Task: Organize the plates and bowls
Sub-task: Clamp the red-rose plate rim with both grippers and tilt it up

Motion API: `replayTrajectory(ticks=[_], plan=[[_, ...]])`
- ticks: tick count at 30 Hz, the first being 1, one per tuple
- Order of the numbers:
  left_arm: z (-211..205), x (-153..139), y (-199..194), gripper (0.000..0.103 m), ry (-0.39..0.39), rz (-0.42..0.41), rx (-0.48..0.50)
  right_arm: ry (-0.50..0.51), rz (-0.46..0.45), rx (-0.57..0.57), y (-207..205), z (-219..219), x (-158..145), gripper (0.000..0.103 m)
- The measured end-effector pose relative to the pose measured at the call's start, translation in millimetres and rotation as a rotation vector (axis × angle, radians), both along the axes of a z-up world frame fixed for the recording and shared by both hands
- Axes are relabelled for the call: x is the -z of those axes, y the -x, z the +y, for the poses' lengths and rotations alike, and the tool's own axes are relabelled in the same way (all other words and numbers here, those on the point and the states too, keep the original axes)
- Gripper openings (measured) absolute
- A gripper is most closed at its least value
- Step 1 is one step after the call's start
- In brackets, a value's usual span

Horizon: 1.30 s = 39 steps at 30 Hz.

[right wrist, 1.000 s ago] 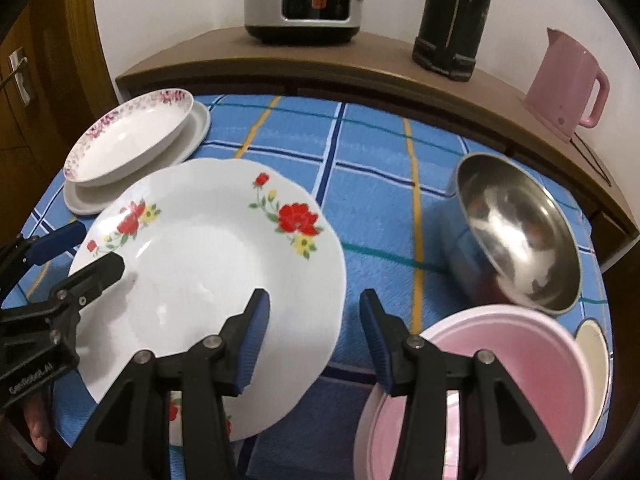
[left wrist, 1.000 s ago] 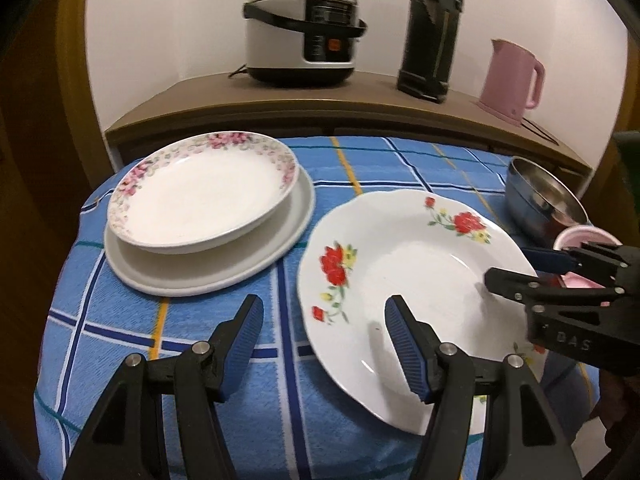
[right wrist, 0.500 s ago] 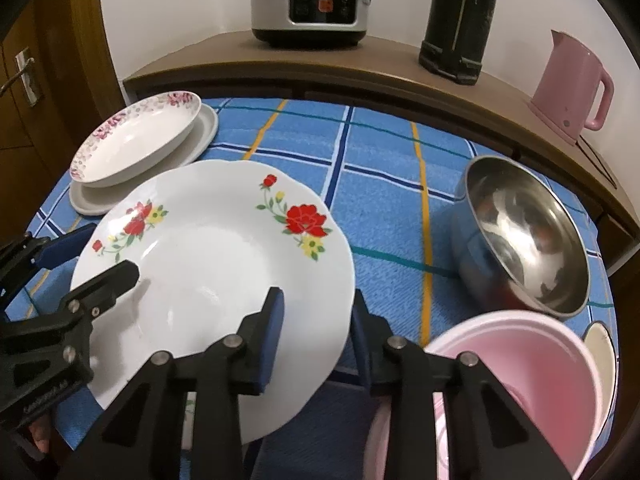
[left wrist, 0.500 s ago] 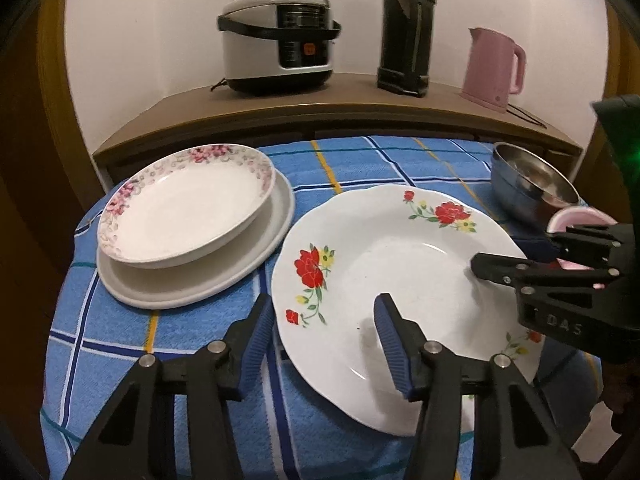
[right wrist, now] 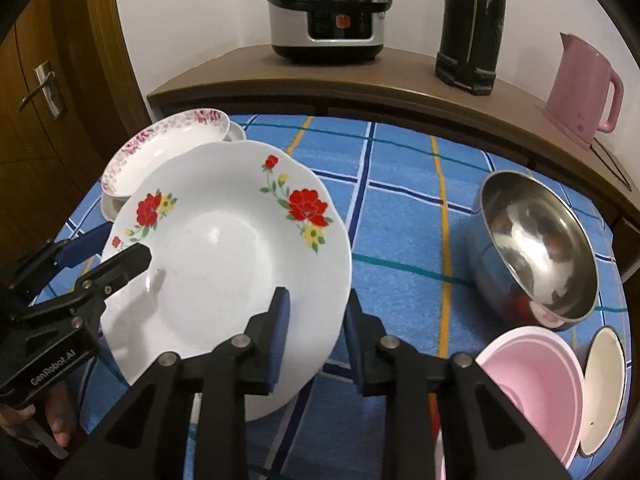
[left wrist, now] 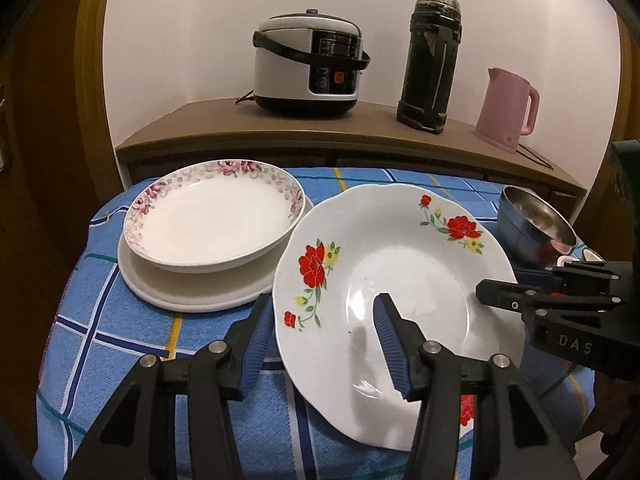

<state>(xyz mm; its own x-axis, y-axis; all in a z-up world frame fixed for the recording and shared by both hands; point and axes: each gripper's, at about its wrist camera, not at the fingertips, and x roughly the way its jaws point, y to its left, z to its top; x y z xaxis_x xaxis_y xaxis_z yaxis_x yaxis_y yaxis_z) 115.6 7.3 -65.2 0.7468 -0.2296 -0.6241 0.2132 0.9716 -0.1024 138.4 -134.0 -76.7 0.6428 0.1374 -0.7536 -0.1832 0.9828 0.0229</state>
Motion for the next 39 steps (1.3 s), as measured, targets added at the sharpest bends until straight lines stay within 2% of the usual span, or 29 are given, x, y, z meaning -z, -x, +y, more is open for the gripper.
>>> replayTrajectory(ticks=[8, 15, 22, 30, 39], plan=[[6.4, -1.2, -1.3, 0.054, 0.035, 0.008, -0.022, 0.008, 0.004, -0.001, -4.7, 8.1, 4.4, 0.027], [5.1, -1.7, 0.0, 0.054, 0.005, -0.008, -0.066, 0.025, 0.012, -0.004, -13.1, 18.9, 7.4, 0.029], [18.7, -8.1, -3.0, 0.054, 0.014, -0.011, -0.127, 0.018, -0.014, -0.045, -11.9, 34.3, -4.3, 0.029], [27.1, -10.3, -8.0, 0.054, 0.004, -0.025, -0.155, 0.009, -0.03, -0.054, -18.7, 39.6, -10.3, 0.029], [38.7, -26.3, -14.7, 0.054, 0.002, -0.066, -0.176, 0.0, -0.061, -0.064, -25.4, 48.7, -23.0, 0.029]])
